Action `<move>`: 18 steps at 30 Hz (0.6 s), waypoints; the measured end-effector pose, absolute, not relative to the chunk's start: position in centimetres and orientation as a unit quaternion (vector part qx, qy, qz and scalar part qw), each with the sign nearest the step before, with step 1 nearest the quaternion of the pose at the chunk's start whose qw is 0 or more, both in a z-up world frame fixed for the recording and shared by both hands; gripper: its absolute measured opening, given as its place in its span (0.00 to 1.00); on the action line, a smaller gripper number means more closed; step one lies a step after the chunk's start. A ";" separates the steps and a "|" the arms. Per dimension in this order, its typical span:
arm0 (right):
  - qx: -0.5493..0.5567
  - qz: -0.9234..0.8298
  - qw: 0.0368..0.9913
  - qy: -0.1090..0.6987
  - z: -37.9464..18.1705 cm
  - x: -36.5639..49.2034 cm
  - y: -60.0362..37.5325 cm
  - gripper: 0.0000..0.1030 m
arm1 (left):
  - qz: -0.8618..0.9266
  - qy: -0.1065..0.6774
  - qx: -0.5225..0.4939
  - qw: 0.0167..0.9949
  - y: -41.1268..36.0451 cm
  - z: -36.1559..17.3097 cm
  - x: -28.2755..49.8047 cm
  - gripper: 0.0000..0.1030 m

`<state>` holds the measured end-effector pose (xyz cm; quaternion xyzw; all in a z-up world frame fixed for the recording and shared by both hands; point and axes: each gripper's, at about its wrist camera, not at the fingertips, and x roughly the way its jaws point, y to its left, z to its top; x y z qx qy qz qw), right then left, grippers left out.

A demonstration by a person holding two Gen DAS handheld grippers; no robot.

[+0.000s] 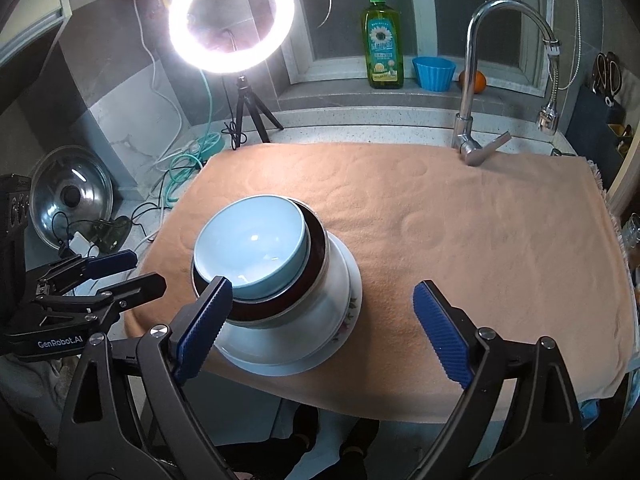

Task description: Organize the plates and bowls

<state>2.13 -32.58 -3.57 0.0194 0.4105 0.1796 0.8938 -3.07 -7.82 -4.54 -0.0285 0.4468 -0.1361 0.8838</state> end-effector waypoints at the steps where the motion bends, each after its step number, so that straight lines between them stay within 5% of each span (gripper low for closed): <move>1: 0.020 0.179 0.894 0.410 -3.5 2.1 -32.6 0.91 | -0.136 0.446 -0.029 0.884 -7.8 -4.5 -3.0 0.69; 18: 0.015 0.170 0.894 0.414 -3.8 3.0 -32.8 0.91 | -0.136 0.447 -0.025 0.884 -8.3 -4.5 -2.7 0.69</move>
